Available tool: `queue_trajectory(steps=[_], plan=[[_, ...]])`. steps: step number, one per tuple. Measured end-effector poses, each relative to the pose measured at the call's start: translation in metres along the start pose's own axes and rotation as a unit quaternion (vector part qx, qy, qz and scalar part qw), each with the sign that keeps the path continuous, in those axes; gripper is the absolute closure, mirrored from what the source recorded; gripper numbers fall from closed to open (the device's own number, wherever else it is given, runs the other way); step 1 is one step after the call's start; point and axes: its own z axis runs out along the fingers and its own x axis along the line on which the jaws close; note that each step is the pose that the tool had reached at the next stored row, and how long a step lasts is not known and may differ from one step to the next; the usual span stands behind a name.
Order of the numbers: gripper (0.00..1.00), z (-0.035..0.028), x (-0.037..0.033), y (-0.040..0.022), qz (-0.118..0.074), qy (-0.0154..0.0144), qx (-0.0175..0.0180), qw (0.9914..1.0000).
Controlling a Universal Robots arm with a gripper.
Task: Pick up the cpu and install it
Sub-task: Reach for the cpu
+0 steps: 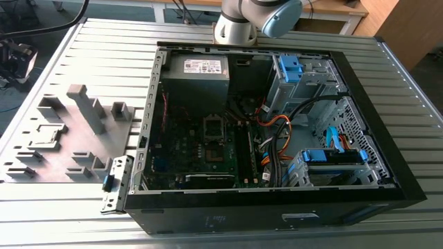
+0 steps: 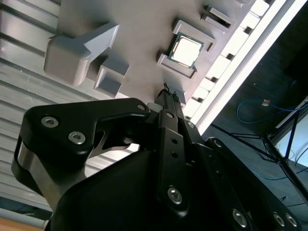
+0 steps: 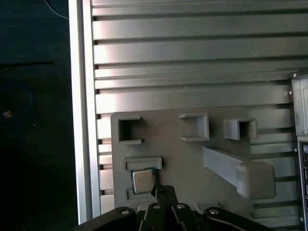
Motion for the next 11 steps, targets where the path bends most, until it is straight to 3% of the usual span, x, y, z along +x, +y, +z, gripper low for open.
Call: queue_trajectory(steps=[4,11], plan=[[0.89,0.001,0.0004,-0.0004,0.0,0.0001,0.0001,1.0],[0.89,0.003,0.0001,-0.0066,0.0,0.0,0.0,1.0]])
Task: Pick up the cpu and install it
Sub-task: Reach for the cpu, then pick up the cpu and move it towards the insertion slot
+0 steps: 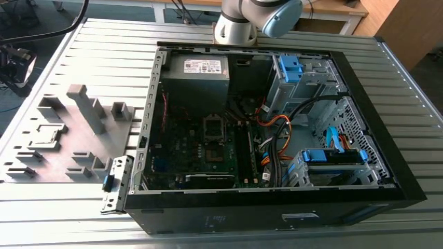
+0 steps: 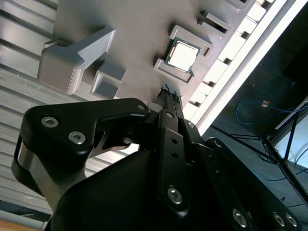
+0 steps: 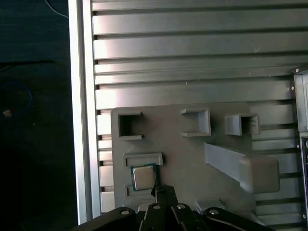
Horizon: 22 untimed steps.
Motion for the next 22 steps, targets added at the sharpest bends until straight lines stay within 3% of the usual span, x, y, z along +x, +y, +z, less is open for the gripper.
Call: queue_trajectory(steps=[13,22], plan=[[0.89,0.0021,0.0014,-0.0003,0.0,0.0,0.0,1.0],[0.89,0.0157,0.0089,-0.0016,0.0,0.0005,0.0004,1.0]])
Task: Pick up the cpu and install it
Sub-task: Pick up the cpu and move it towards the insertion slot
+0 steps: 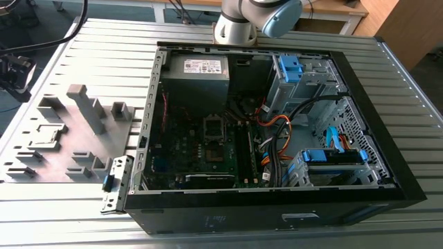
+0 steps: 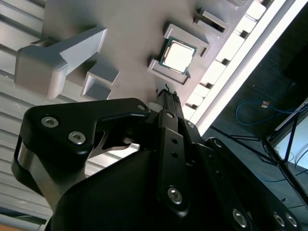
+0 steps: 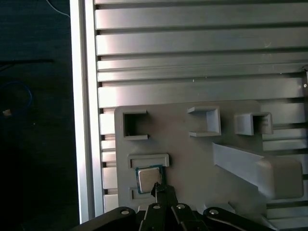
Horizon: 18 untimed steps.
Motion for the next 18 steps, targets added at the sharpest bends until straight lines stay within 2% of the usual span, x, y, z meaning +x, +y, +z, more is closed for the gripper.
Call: queue_trajectory(steps=[2,7,8,9,10,15,18], plan=[[0.89,0.0023,0.0014,-0.0003,0.0,0.0002,0.0001,1.0],[0.89,0.0027,0.0014,-0.0002,0.0,0.0003,0.0001,1.0],[0.89,0.0031,0.0014,-0.0002,0.0,0.0022,0.0002,1.0],[0.89,0.0037,0.0014,-0.0002,0.0,0.0064,0.0005,0.99998],[0.89,0.0036,0.0015,-0.0002,0.0,0.0075,0.0006,0.99997],[0.89,0.0035,0.0014,-0.0003,0.0,0.0077,0.0007,0.99997],[0.89,0.0043,0.0013,-0.0028,0.0,0.0077,0.0007,0.99997]])
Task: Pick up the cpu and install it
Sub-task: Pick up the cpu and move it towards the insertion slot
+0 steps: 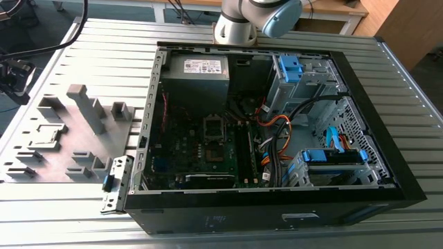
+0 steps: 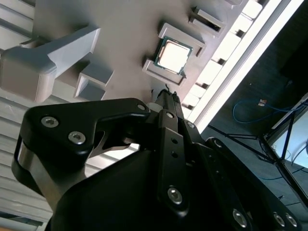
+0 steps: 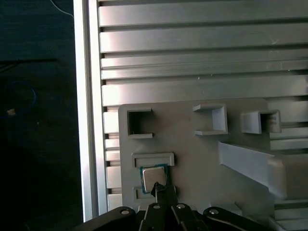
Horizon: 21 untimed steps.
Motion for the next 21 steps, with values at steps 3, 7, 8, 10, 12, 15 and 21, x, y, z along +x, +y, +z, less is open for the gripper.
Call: queue_trajectory(steps=[3,7,8,10,12,15,21], plan=[[0.89,0.0035,-0.0001,-0.0023,0.0,0.0,0.0,1.0],[0.89,0.0102,-0.0002,-0.0056,0.0,0.0011,0.0001,1.0],[0.89,0.0118,-0.0002,-0.0064,0.0,0.0014,0.0002,1.0],[0.89,0.0152,-0.0002,-0.0078,0.0,0.0021,0.0003,1.0],[0.89,0.0185,-0.0002,-0.0086,0.0,0.0029,0.0004,1.0],[0.89,0.0239,-0.0001,-0.009,0.0,0.0038,0.0005,0.99999],[0.89,0.0348,0.0,-0.0095,0.0,0.0055,0.0007,0.99998]])
